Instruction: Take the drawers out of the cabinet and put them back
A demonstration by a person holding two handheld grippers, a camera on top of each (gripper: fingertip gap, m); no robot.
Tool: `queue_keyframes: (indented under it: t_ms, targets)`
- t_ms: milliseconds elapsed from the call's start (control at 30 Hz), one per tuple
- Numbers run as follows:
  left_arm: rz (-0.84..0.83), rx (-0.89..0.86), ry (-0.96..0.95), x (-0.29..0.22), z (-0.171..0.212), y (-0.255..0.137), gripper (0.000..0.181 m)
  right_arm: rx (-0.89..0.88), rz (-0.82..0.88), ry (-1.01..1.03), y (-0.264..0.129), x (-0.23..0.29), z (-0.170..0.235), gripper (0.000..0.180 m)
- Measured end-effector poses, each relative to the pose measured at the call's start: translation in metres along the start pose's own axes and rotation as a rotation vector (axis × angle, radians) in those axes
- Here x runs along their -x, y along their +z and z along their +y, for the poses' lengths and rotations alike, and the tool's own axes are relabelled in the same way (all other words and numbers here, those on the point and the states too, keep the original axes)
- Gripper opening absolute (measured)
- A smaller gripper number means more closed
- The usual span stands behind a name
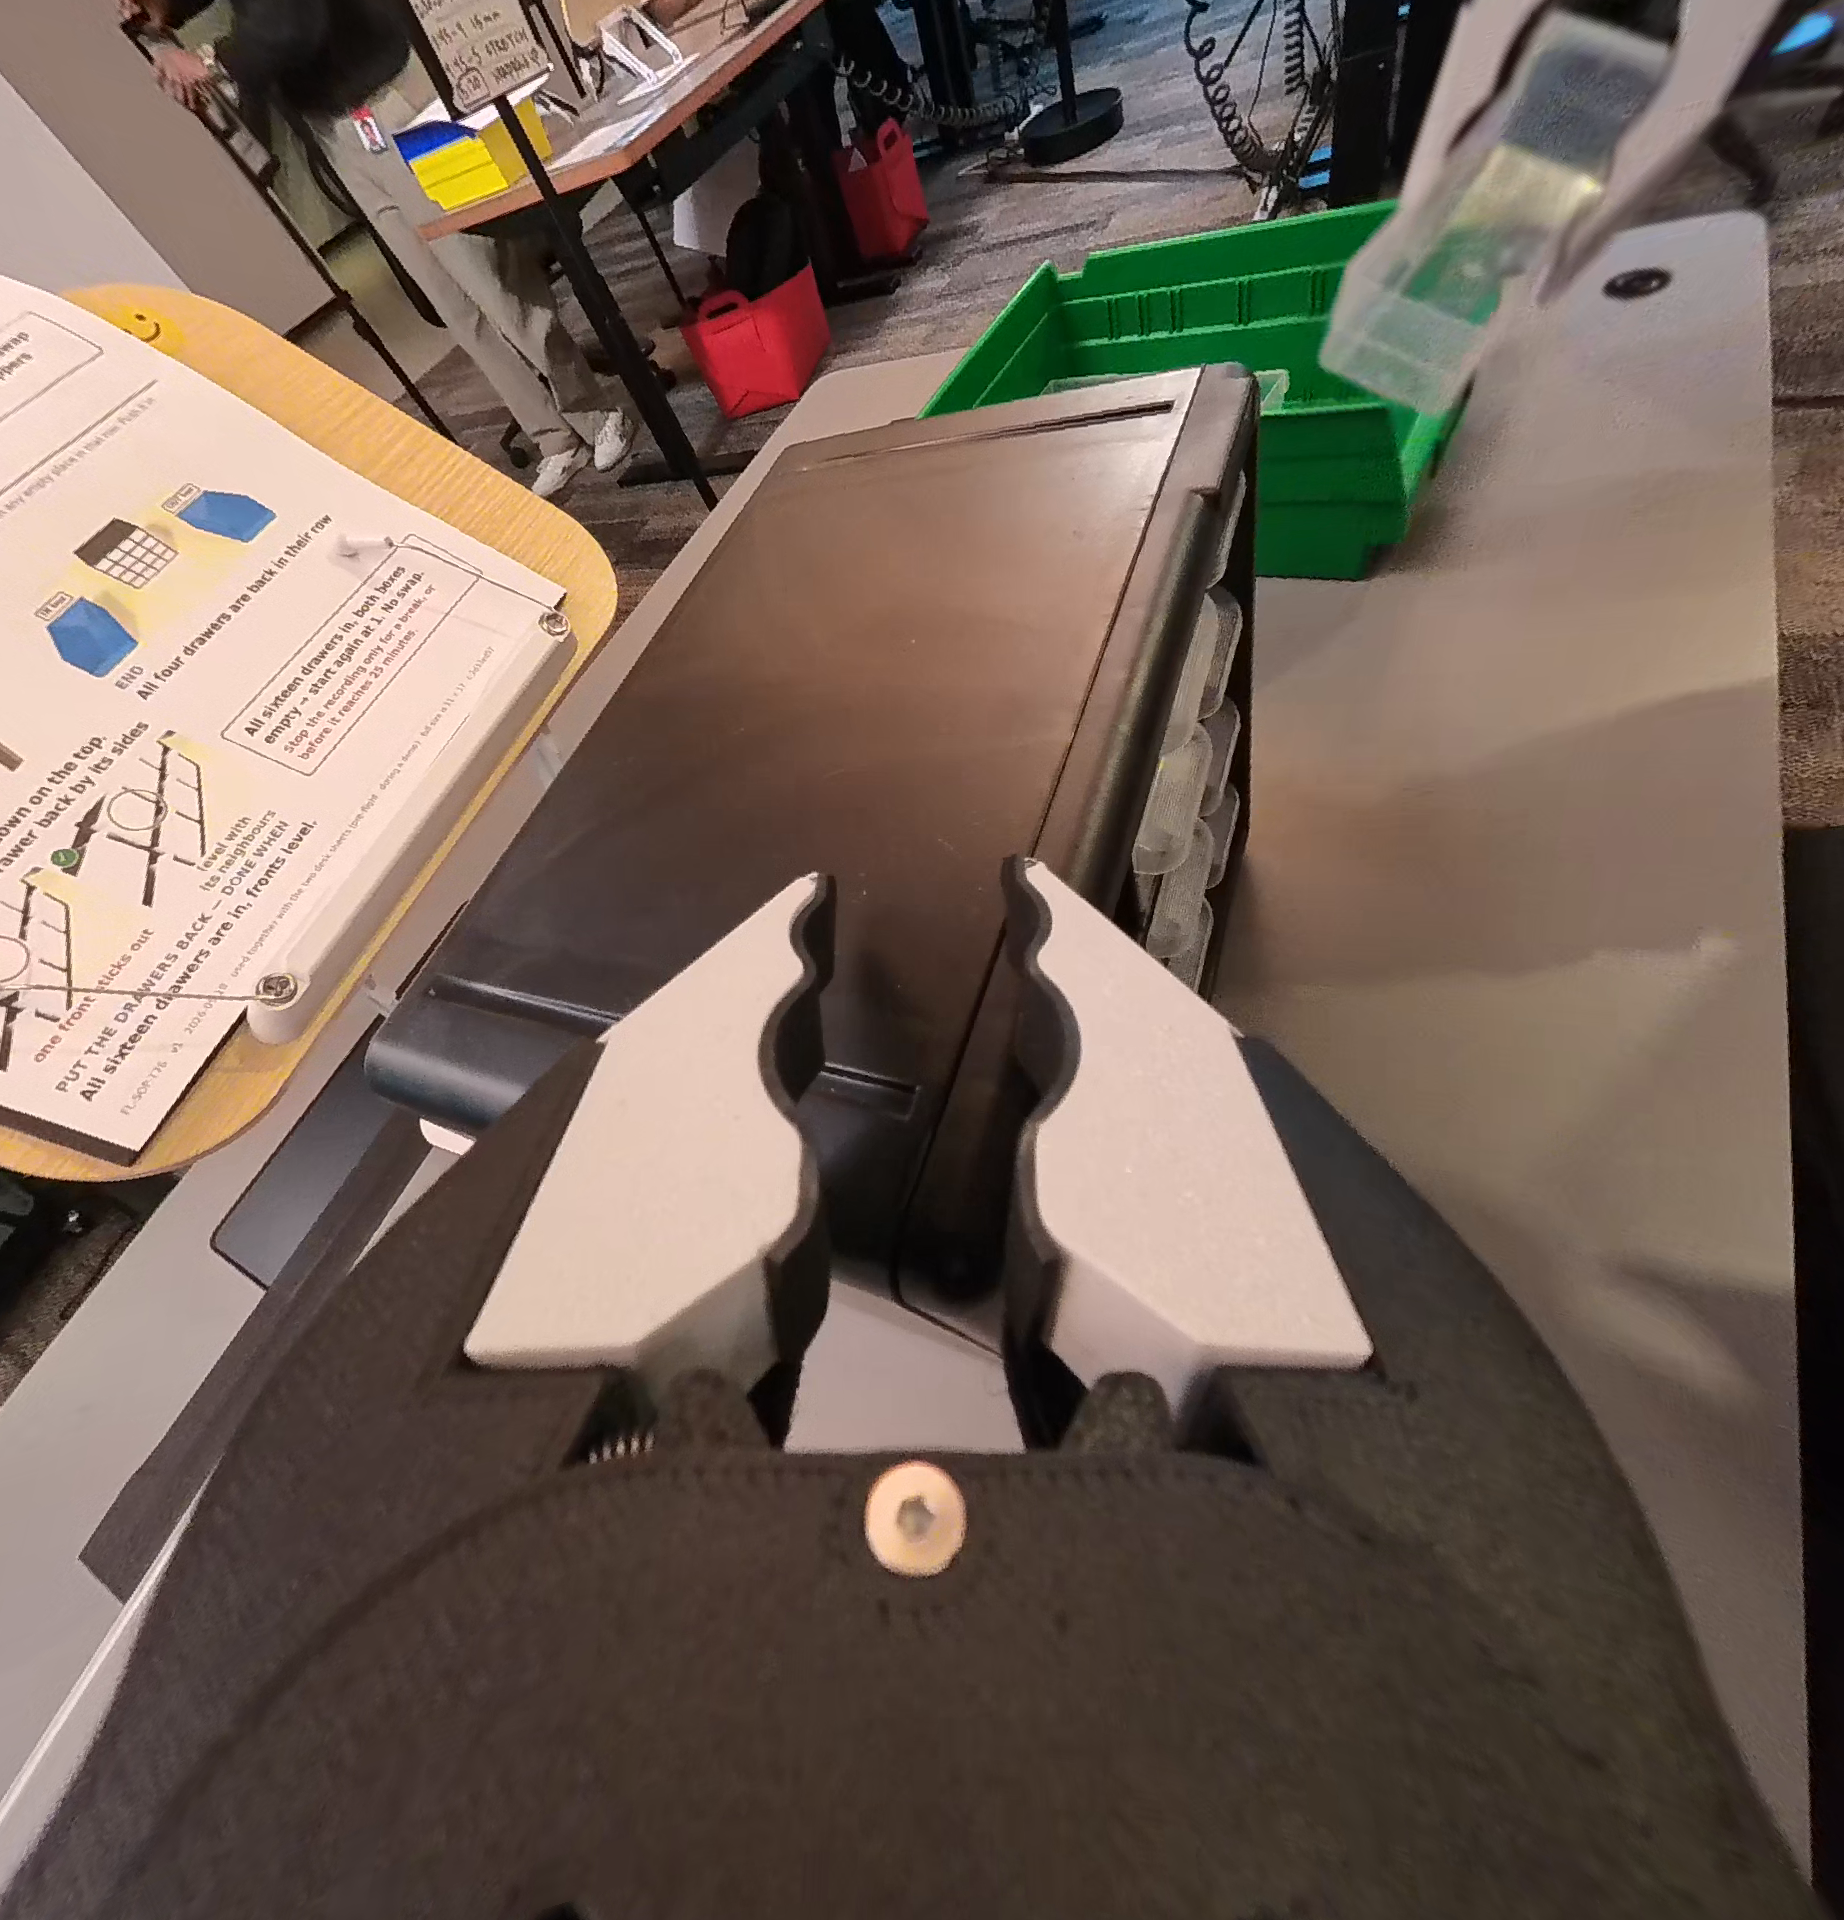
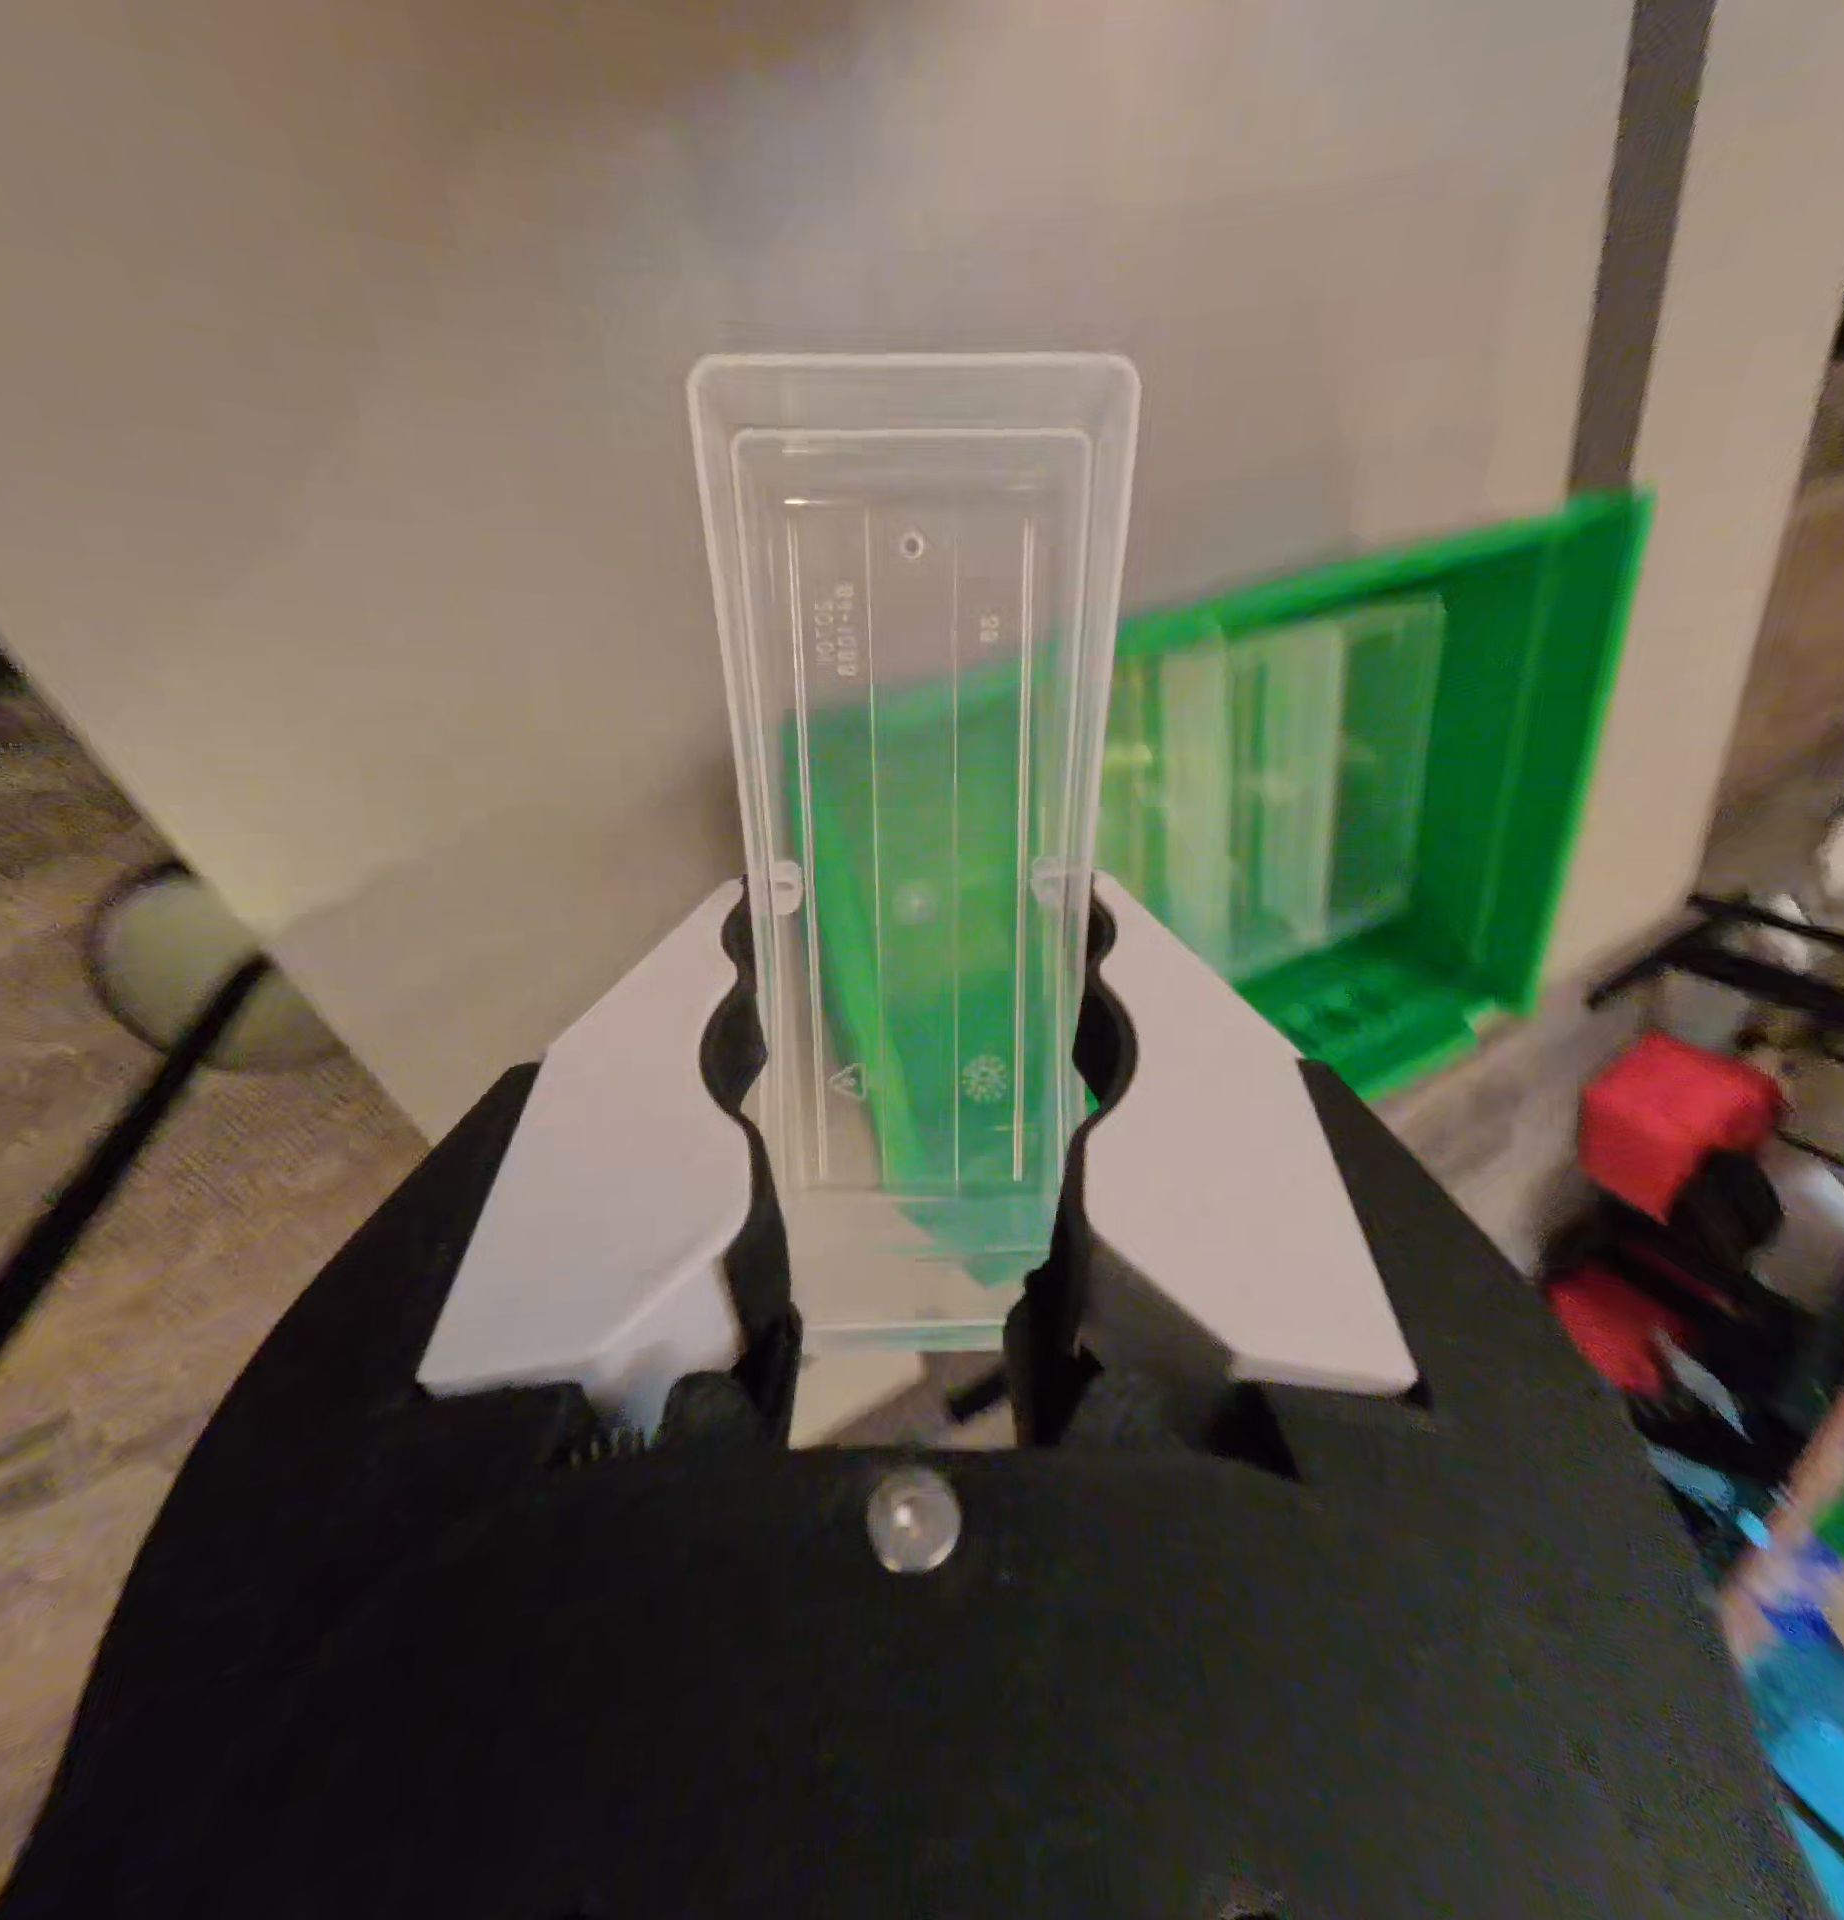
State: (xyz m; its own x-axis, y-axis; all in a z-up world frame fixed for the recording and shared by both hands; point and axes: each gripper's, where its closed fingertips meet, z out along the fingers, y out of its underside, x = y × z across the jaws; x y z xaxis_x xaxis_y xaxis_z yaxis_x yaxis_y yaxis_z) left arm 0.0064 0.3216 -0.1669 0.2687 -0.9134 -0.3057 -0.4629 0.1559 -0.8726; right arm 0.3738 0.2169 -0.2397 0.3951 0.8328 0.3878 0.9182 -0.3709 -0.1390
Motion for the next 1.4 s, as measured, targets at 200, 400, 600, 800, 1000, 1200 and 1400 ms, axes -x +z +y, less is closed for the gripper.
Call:
queue_keyframes:
  t_ms: [200, 400, 600, 800, 1000, 1200, 1400]
  targets:
    - [-0.005, 0.004, -0.003, 0.000, 0.000, 0.000, 0.032, 0.225, -0.043, -0.013, 0.050, -0.045, 0.081, 0.060]
    - [-0.005, 0.004, -0.004, 0.000, 0.000, 0.000, 0.032, 0.299, -0.159, -0.058, 0.111, -0.034, 0.098, 0.061]
    - [-0.005, 0.003, -0.002, 0.000, 0.000, 0.001, 0.032, 0.280, -0.115, -0.082, 0.133, -0.035, 0.084, 0.071]
    - [-0.003, 0.004, -0.002, 0.001, 0.000, 0.001, 0.032, 0.246, -0.036, 0.035, 0.103, -0.052, 0.085, 0.084]
    - [0.003, 0.018, -0.006, 0.002, 0.000, 0.001, 0.034, 0.091, 0.176, 0.462, 0.052, -0.096, 0.115, 0.075]
    - [-0.082, 0.048, 0.071, 0.015, -0.001, -0.005, 0.041, -0.100, 0.093, 0.907, 0.059, -0.093, 0.162, 0.070]
    - [-0.201, 0.083, 0.058, 0.049, 0.004, -0.035, 0.042, -0.058, 0.053, 0.983, 0.094, -0.075, 0.185, 0.050]
